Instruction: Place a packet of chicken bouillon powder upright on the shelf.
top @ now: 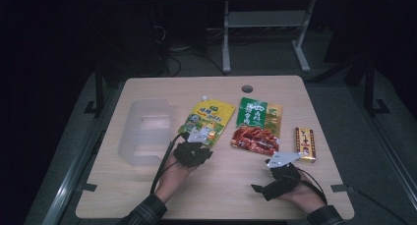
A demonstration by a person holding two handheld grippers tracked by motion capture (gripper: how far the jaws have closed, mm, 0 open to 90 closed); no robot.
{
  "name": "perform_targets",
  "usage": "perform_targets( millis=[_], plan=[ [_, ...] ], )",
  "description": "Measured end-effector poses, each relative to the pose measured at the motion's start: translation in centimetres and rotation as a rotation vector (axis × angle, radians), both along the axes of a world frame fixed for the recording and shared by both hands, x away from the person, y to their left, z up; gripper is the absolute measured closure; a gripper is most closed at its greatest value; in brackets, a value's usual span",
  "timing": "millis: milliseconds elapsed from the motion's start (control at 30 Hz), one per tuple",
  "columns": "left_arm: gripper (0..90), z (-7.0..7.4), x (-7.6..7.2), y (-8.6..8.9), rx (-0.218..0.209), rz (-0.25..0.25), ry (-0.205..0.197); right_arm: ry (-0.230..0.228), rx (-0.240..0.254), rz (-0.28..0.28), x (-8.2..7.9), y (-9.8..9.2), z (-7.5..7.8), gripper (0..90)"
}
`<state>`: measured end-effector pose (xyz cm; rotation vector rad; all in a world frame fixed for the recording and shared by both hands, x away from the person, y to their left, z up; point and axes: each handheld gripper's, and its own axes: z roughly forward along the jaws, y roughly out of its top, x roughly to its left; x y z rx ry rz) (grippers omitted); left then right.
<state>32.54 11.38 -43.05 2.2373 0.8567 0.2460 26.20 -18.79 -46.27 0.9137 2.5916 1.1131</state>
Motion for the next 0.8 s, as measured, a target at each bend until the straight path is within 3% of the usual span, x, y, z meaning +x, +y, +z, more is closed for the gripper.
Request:
perform_targets(
  millis=[100, 400, 600, 733, 800],
  plan=[
    [89.5, 0.2, 1.0, -0.6, -0.007, 0.019, 0.003, 0.003, 0.0, 0.007, 0.0, 0.1, -0.1, 0.0],
    [89.6, 0.8, 4.7, -1.5, -0.026, 0.086, -0.019, 0.01, -0.004, 0.023, -0.2, 0.1, 0.0, 0.0],
    [89.7, 1.0, 7.3, -1.2, -0.044, 0.162, -0.036, 0.011, -0.004, 0.03, -0.2, 0.2, 0.0, 0.0],
    [89.7, 0.6, 8.5, -1.5, -0.036, 0.198, -0.049, 0.004, -0.003, 0.041, -0.2, 0.2, 0.0, 0.0],
    [89.7, 0.2, 9.1, -1.7, -0.011, 0.21, -0.063, 0.01, -0.003, 0.038, -0.2, 0.2, 0.0, 0.0]
  ],
)
